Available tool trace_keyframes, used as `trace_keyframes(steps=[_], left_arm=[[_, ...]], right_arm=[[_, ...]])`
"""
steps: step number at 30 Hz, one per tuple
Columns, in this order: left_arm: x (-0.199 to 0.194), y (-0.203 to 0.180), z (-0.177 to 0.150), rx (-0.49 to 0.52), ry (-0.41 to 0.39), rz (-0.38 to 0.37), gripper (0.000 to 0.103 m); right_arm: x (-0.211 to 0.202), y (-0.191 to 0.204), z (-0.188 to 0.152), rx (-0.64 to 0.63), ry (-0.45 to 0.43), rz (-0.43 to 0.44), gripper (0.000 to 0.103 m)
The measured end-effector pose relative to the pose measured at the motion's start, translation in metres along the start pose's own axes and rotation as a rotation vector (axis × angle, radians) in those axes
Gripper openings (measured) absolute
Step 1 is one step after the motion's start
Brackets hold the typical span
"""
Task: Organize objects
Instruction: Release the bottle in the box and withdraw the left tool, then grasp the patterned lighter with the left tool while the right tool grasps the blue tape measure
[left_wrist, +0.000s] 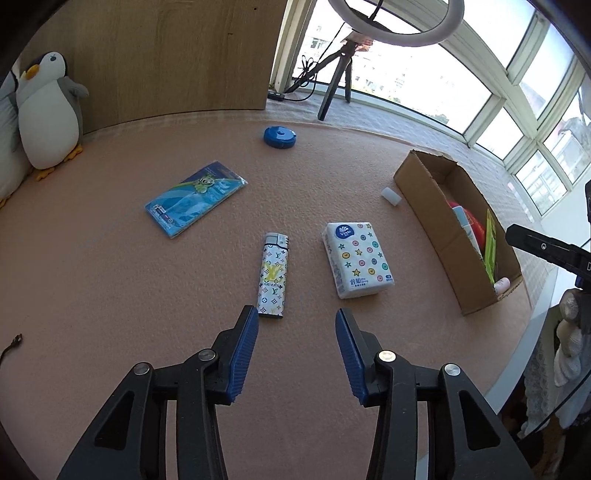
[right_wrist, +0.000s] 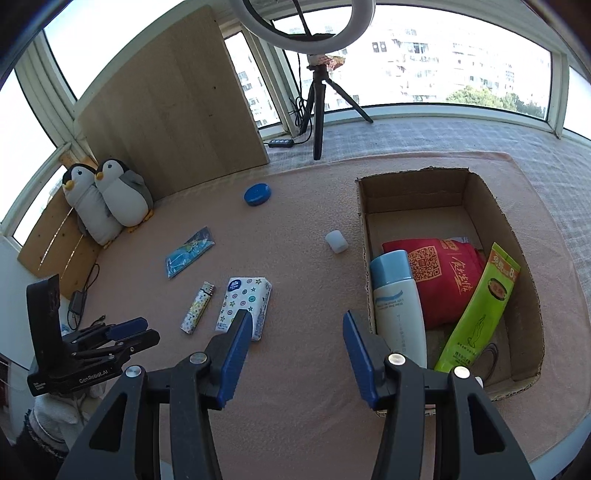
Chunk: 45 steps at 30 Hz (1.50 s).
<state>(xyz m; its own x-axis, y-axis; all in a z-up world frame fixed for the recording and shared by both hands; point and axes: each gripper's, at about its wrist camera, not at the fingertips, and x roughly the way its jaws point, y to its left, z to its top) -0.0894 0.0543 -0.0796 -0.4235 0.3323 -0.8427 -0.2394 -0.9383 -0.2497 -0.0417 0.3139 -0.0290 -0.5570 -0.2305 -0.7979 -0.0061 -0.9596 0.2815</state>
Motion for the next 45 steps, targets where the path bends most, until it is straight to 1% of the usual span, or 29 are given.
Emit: trace_keyframes(steps=[5,10,14,17,21,25,27,32,41,45], left_arm=[[0.012,0.006,0.006,0.006,0.011,0.006,0.042],[0.031,0.008,0.012,0.008,0.034,0.004,0.041],[0.044,0.008,0.017,0.011,0.040,0.018,0.039],[0.054,0.008,0.022,0.011,0.047,0.027,0.039],[0.064,0.006,0.028,0.021,0.052,0.028,0.039],[0.077,0.002,0.037,0.040,0.056,0.035,0.039],[0.083,0.000,0.040,0.057,0.063,0.044,0.039],[0.092,0.002,0.041,0.076,0.076,0.066,0.025],[0.088,0.009,0.034,0.076,0.068,0.059,0.025],[0.076,0.019,0.021,0.057,0.071,0.055,0.025]], right_arm=[[0.011,0.028,0.024,-0.059,0.002,0.007,0.047],[0.033,0.051,0.058,-0.109,0.014,0.013,0.047],[0.055,0.062,0.087,-0.100,0.041,0.056,0.047],[0.080,0.064,0.108,-0.080,0.061,0.060,0.047],[0.122,0.064,0.133,-0.054,0.107,0.045,0.049],[0.158,0.061,0.146,-0.039,0.148,0.020,0.049],[0.172,0.059,0.152,-0.029,0.154,0.004,0.049],[0.202,0.053,0.167,0.011,0.168,-0.015,0.049],[0.250,0.057,0.181,0.011,0.214,-0.057,0.049],[0.261,0.060,0.184,0.013,0.219,-0.056,0.049]])
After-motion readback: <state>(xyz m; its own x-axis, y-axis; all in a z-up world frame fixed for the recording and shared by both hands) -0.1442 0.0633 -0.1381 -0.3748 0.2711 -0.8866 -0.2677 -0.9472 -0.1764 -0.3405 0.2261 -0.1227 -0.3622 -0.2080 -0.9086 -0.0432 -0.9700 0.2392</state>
